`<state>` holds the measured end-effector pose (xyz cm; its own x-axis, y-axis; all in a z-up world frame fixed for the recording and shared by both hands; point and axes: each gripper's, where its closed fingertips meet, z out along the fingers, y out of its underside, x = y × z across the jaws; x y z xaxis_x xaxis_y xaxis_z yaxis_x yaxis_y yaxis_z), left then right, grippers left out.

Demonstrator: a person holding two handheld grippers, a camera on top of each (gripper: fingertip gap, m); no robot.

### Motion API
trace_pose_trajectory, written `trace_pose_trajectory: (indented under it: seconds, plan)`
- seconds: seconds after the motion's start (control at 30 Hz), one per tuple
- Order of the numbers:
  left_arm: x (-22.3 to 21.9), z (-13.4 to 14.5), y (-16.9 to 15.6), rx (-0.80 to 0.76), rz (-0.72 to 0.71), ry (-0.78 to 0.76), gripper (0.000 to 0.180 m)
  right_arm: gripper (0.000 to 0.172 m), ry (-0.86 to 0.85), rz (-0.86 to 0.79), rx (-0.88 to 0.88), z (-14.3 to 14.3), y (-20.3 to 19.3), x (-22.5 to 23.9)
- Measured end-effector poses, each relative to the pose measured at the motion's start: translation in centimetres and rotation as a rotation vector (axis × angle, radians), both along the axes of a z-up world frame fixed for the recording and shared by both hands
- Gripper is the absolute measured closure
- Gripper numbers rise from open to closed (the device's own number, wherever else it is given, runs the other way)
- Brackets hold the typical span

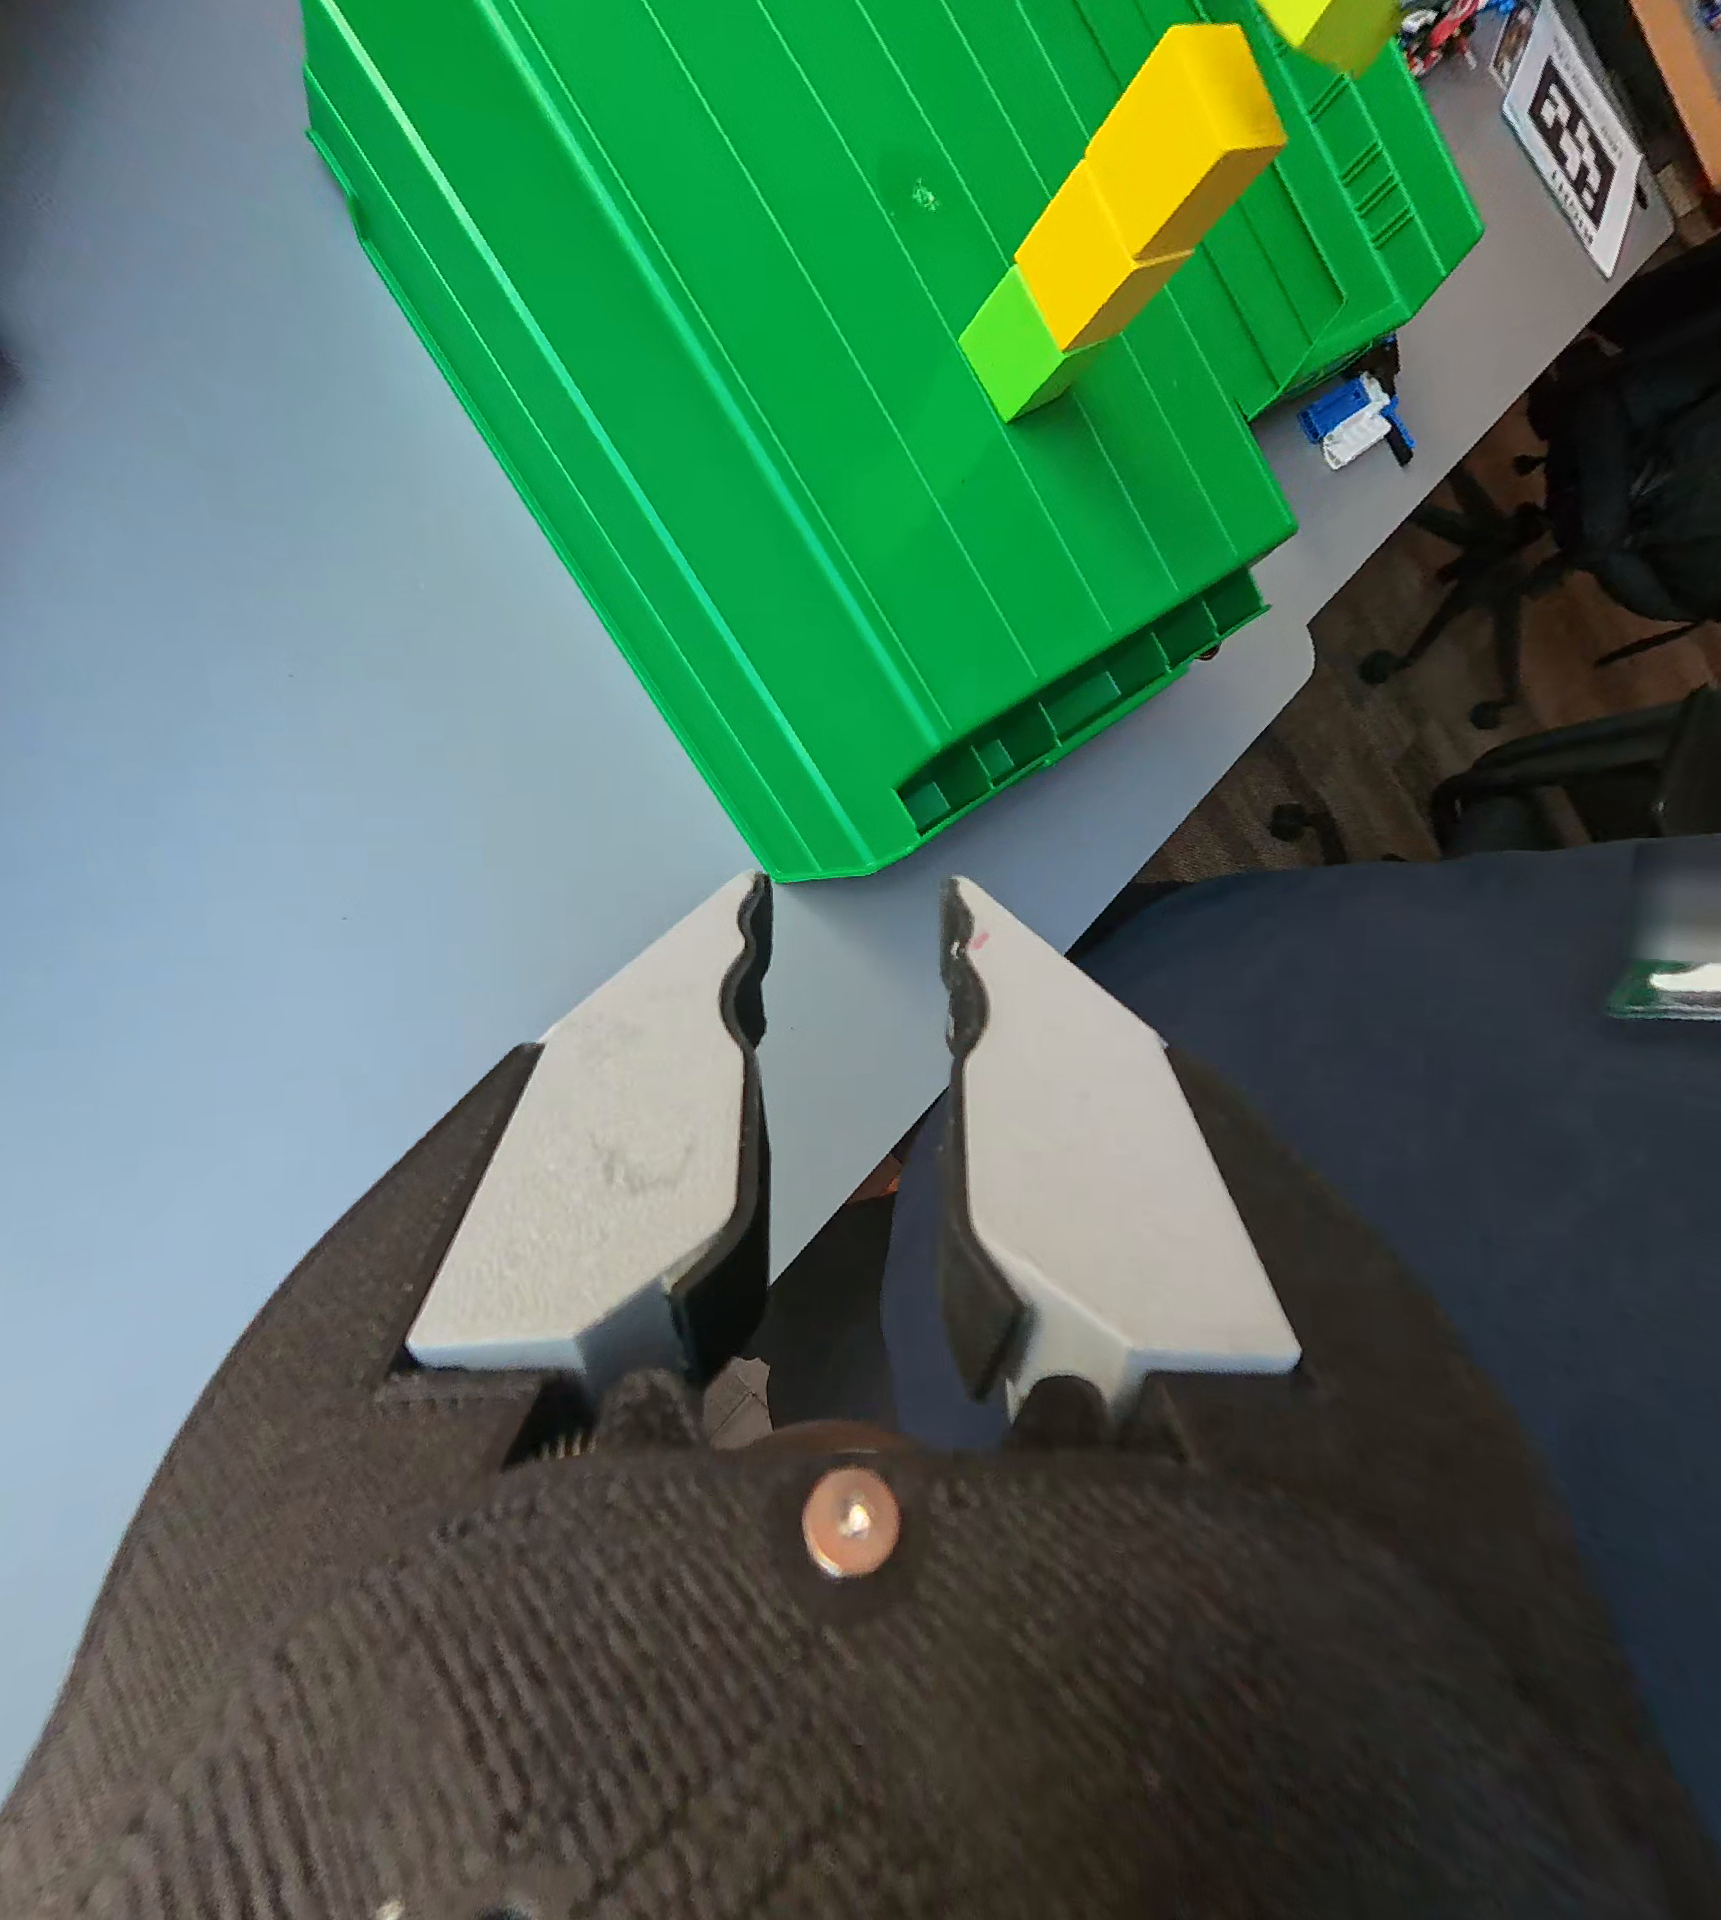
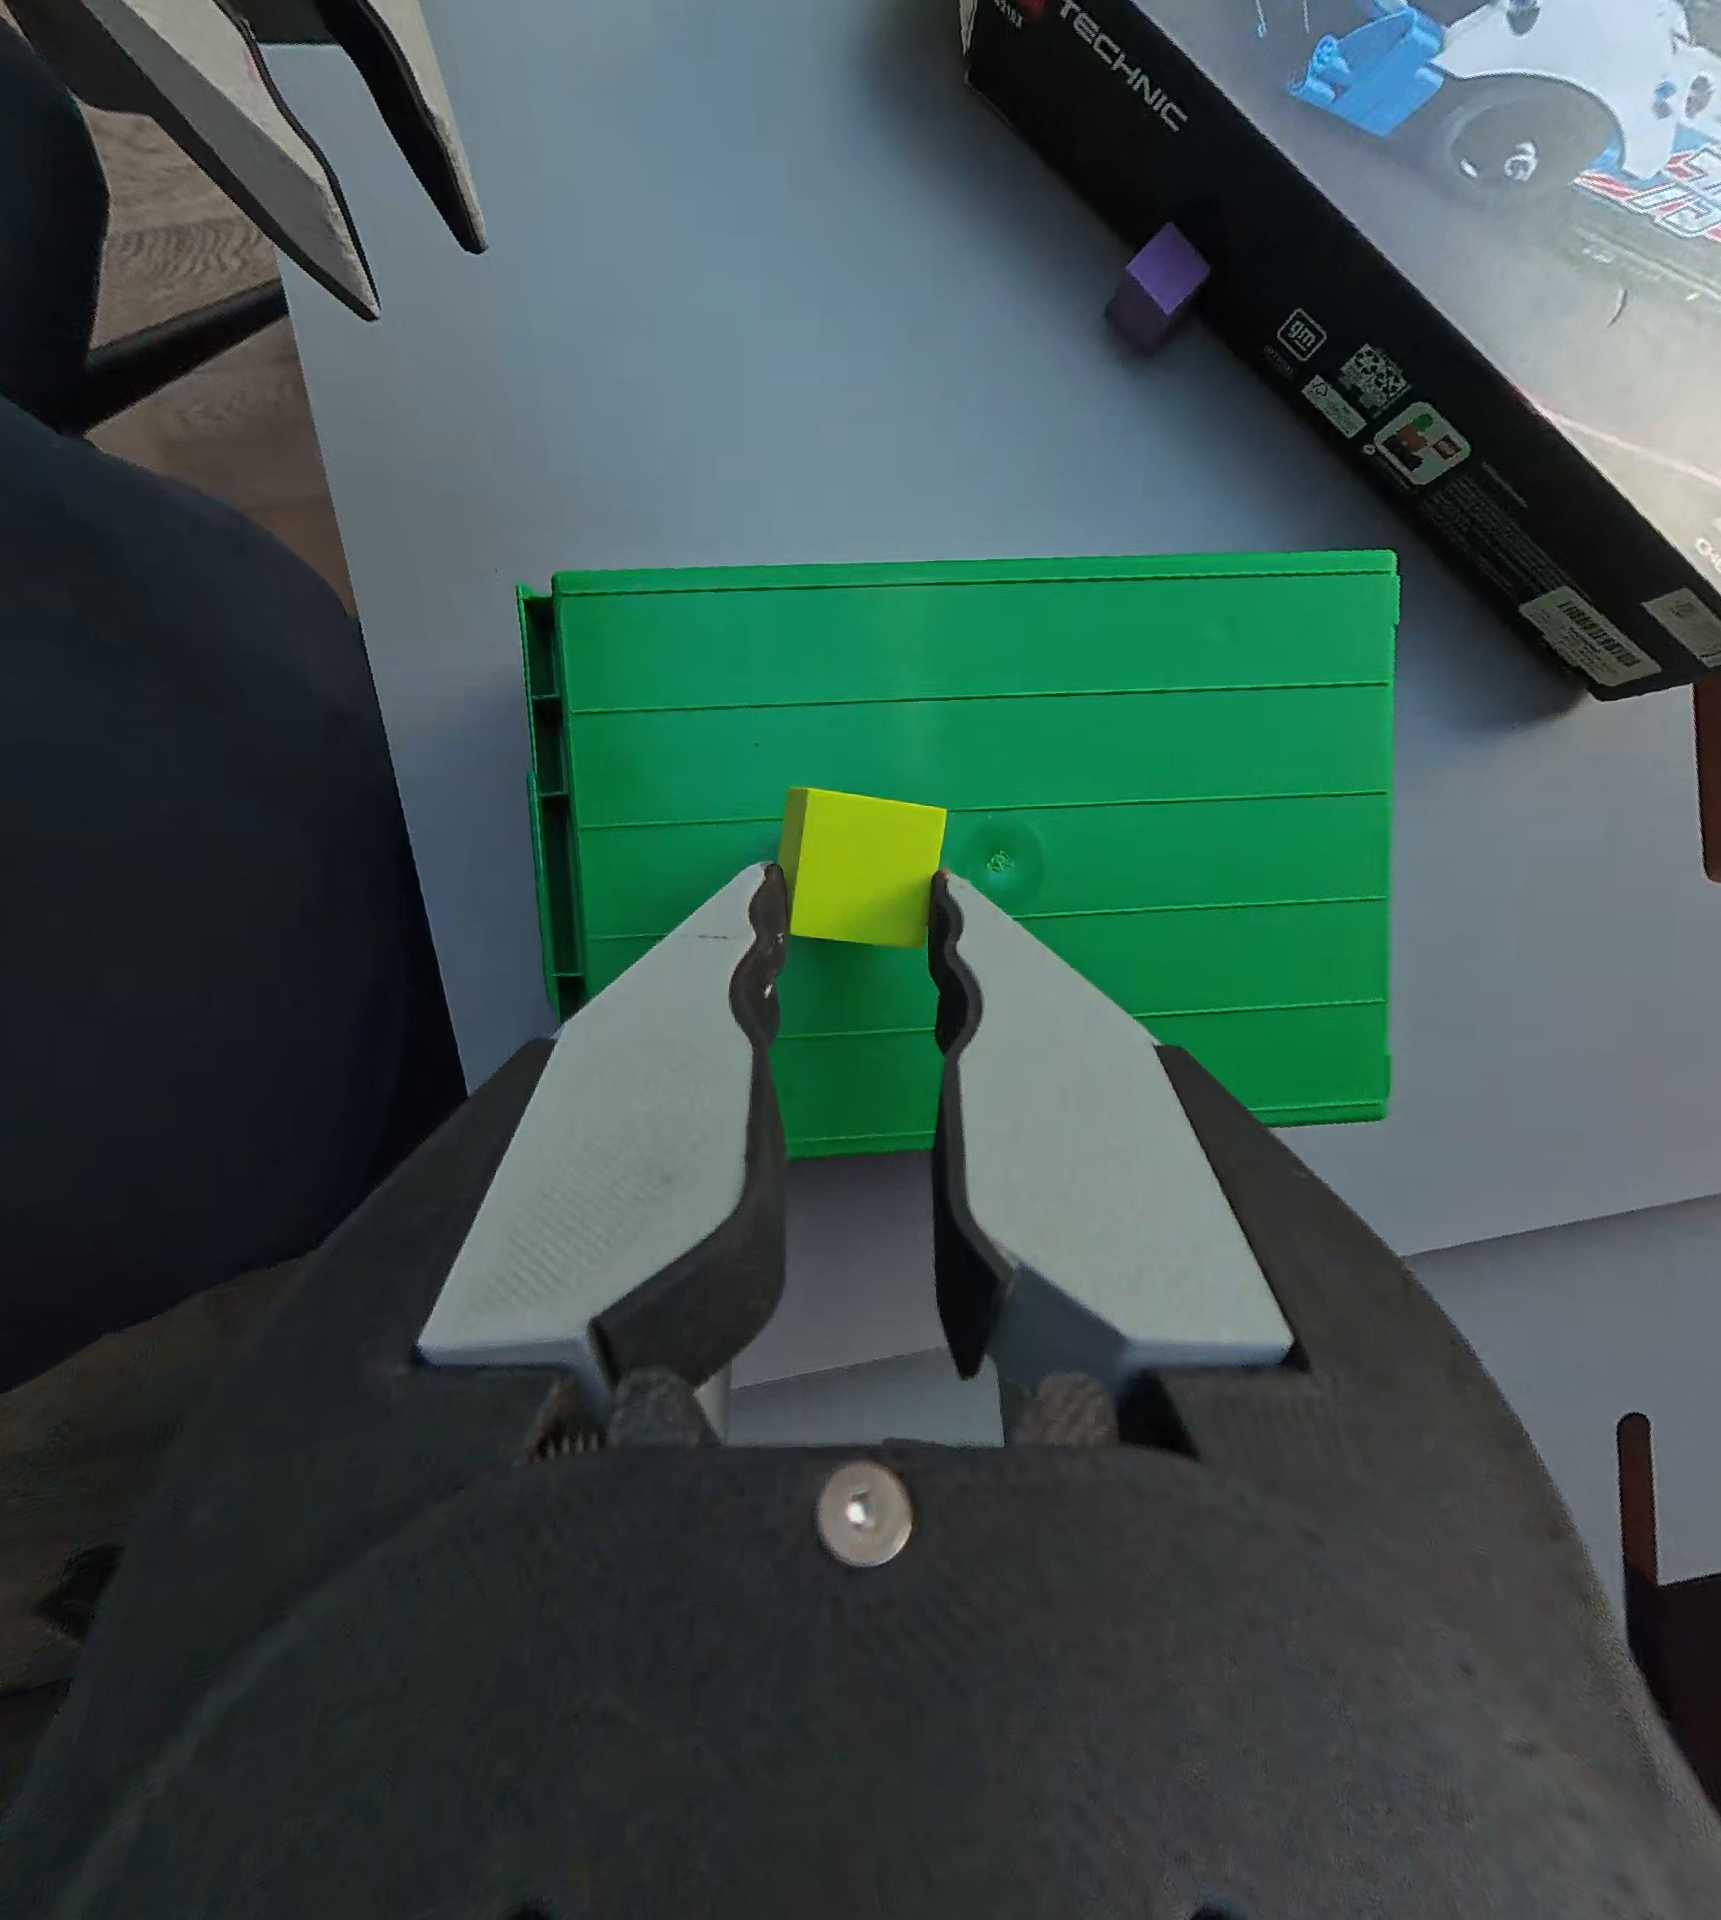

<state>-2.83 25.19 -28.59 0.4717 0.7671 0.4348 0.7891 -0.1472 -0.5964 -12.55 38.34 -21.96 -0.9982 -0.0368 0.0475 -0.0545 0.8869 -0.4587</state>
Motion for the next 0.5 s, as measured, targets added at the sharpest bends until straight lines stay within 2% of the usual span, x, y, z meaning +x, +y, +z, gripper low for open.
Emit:
trace_pose_trajectory:
  seconds: [0.5]
  plan:
    - [0.05, -0.08, -0.15, 0.002, 0.014, -0.002, 0.15, 0.146, 0.022, 0.066, 0.08, -1.01, -0.21, 0.03]
